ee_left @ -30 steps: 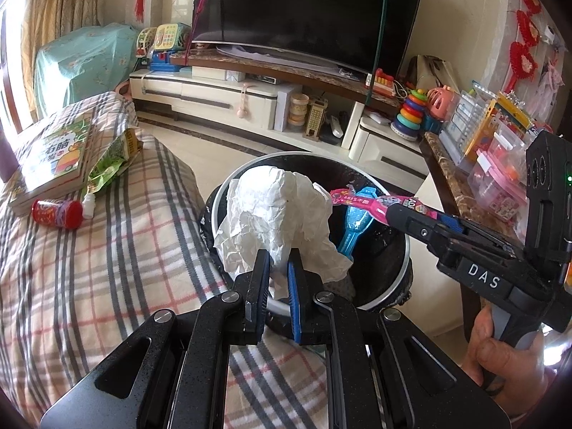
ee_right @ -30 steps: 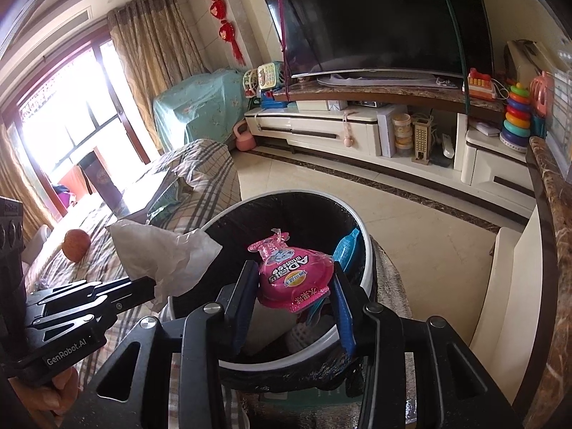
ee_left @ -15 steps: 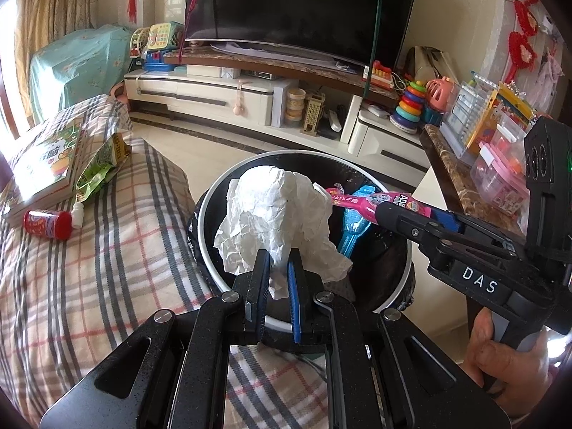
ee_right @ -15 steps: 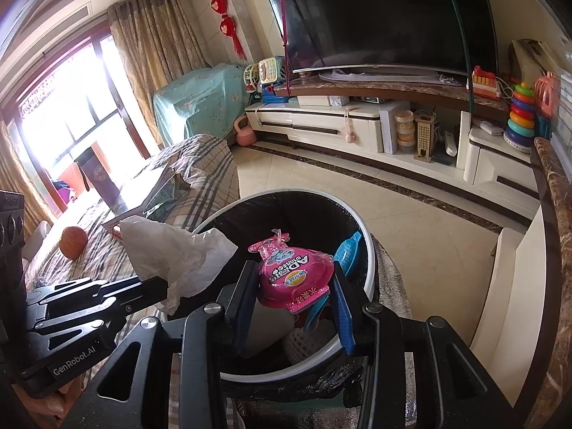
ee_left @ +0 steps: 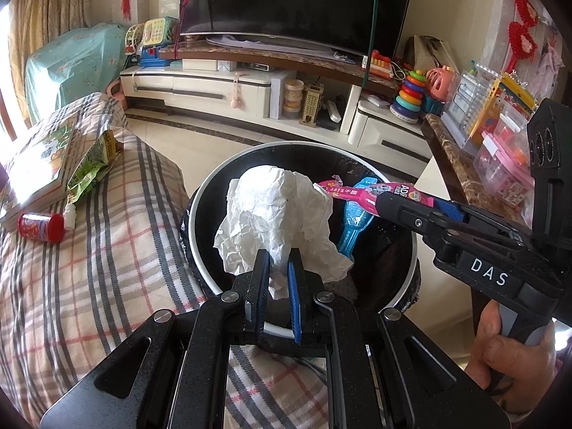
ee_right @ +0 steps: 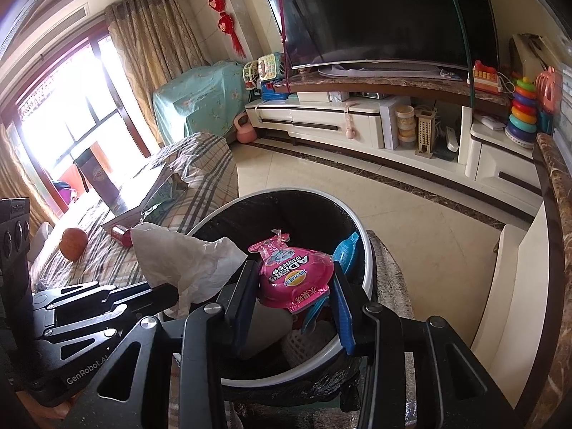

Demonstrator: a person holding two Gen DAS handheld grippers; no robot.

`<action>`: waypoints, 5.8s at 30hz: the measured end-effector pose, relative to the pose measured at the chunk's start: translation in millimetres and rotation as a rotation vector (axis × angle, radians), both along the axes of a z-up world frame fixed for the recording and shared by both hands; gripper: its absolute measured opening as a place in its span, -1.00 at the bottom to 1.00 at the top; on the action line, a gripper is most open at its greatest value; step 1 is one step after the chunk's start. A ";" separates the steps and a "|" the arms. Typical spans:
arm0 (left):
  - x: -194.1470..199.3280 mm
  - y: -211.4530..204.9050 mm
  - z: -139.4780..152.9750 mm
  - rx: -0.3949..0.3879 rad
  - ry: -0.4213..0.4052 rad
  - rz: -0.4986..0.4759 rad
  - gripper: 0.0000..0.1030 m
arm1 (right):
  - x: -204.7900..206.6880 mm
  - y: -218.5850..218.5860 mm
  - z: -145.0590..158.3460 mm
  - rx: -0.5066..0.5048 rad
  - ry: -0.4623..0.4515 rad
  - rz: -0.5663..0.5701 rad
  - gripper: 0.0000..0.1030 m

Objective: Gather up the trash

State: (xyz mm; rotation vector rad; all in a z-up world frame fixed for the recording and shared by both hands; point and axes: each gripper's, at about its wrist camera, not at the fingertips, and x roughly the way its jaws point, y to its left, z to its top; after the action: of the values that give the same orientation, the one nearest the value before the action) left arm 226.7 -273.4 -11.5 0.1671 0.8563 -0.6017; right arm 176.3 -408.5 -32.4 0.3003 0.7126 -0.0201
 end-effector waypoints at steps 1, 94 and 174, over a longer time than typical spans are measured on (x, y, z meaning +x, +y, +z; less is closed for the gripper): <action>0.4 -0.1 -0.5 0.001 0.001 0.000 -0.81 | 0.1 0.1 0.0 -0.001 0.000 0.001 -0.23; -209.7 170.6 19.6 -0.102 -0.538 0.434 1.00 | -192.8 117.8 28.6 -0.292 -0.434 -0.128 1.00; -205.1 168.2 9.7 -0.097 -0.489 0.402 1.00 | -195.2 122.5 28.4 -0.226 -0.434 -0.097 1.00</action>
State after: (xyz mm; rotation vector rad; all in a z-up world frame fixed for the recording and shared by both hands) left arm 21.6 -105.2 -1.8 0.0457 0.3671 -0.2060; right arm -18.9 -286.0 -4.0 0.1148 0.2607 -0.1233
